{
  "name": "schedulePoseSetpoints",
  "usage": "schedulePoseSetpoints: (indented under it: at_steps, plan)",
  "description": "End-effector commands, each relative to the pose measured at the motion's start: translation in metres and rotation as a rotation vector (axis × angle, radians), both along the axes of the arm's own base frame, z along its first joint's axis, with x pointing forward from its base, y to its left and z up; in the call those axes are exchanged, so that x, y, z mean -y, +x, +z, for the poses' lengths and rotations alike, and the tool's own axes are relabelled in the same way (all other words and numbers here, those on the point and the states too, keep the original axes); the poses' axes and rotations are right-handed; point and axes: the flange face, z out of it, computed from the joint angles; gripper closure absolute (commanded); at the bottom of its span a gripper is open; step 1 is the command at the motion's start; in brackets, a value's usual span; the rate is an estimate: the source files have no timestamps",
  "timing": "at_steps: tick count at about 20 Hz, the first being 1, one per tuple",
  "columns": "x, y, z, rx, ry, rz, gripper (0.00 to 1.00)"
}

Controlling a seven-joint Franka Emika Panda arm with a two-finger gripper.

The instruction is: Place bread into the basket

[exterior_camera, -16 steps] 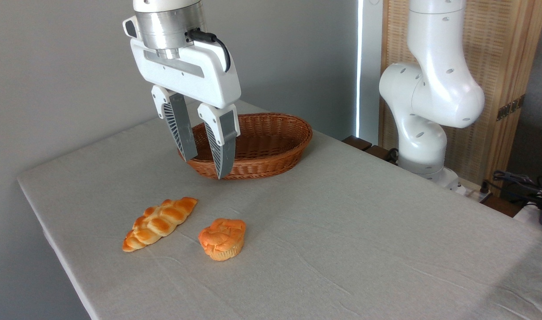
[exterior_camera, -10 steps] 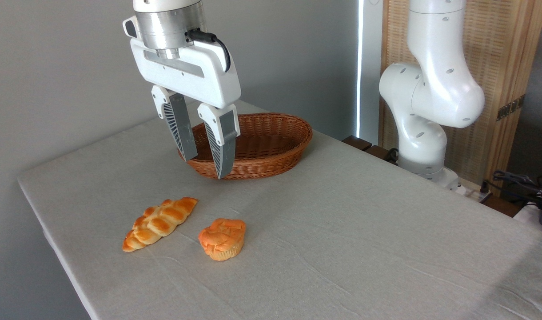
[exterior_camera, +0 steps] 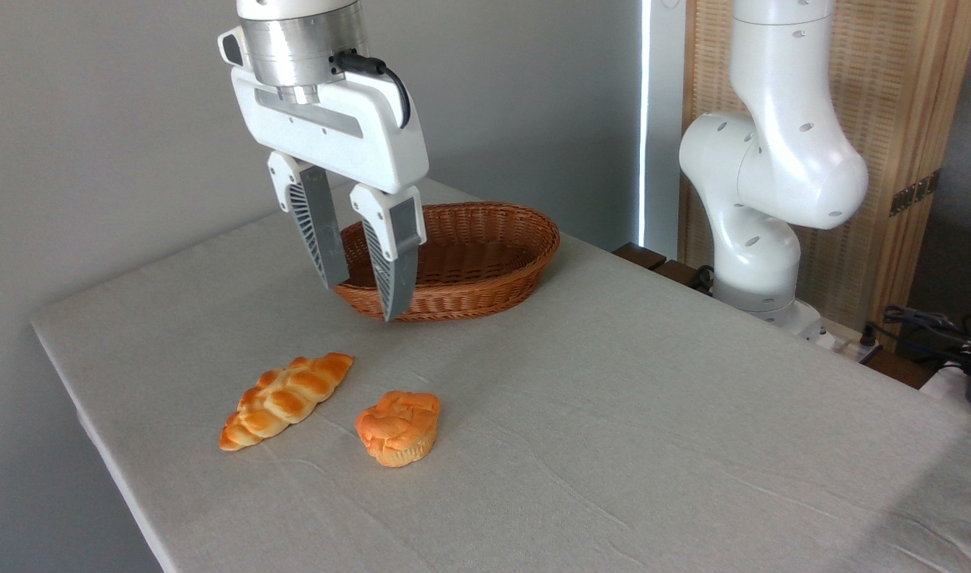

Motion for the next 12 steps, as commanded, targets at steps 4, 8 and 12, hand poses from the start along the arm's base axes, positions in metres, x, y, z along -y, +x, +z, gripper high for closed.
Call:
schedulePoseSetpoints:
  at_steps: [4, 8, 12]
  plan:
    - [0.052, 0.015, -0.017, 0.152, -0.033, -0.081, 0.00]
    - [0.070, 0.011, -0.069, 0.078, -0.027, -0.113, 0.00]
    - [0.115, 0.016, -0.117, 0.082, -0.048, -0.154, 0.00]
